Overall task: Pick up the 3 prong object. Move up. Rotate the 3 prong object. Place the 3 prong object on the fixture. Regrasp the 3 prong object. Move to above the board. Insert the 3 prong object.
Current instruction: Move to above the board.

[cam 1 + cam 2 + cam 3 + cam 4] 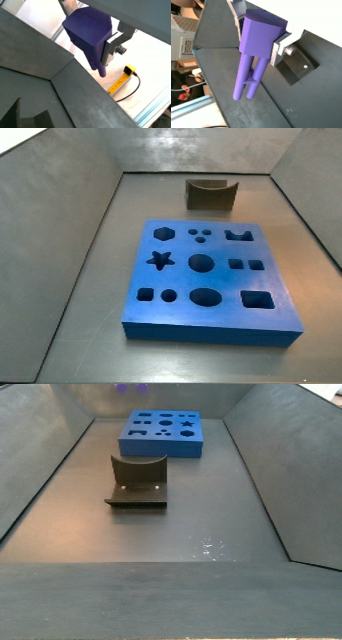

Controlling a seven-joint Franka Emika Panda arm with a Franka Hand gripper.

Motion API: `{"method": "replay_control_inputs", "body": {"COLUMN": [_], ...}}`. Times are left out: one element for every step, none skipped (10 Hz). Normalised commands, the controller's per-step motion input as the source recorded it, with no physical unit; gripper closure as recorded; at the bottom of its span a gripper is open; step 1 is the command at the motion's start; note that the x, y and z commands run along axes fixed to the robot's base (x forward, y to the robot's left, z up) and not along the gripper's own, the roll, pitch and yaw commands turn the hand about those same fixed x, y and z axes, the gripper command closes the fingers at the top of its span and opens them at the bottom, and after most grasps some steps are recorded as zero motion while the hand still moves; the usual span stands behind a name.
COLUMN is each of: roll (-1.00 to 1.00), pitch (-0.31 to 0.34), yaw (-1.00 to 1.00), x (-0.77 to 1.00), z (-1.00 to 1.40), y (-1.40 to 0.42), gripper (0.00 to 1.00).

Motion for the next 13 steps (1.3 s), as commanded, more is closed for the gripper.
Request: {"method": "replay_control_inputs", "body": {"roll": [-1.0,-1.0,-1.0,-1.0,-1.0,-1.0,-1.0,-1.0,-1.0,-1.0,-1.0,-1.0,-1.0], "pitch": [-0.128,-0.125,-0.129,-0.132,-0.137,-0.136,-0.139,-0.141,-0.15,-0.155,-0.181,-0.213,-0.267], "yaw": [-0.24,-0.23,-0.24,-0.24,-0.24,-0.24,-0.24,-0.24,-0.24,-0.24,-0.23,-0.22,-0.2], "x": [-0.68,-0.68,-0.76,-0.79,-0.85,-0.89,-0.88,-0.67,-0.43,-0.35,-0.28,-0.25,-0.25], "z": [0.35,0.35,0.38,0.36,0.38,0.38,0.35,0.24,0.12,0.09,0.05,0.03,0.02], "y": [-1.0,-1.0,-1.0,-1.0,-1.0,-1.0,-0.85,-0.55,-0.21,-0.1,0.03,0.09,0.14], "gripper": [1.0,1.0,1.0,1.0,1.0,1.0,1.0,1.0,1.0,1.0,1.0,1.0,1.0]}}
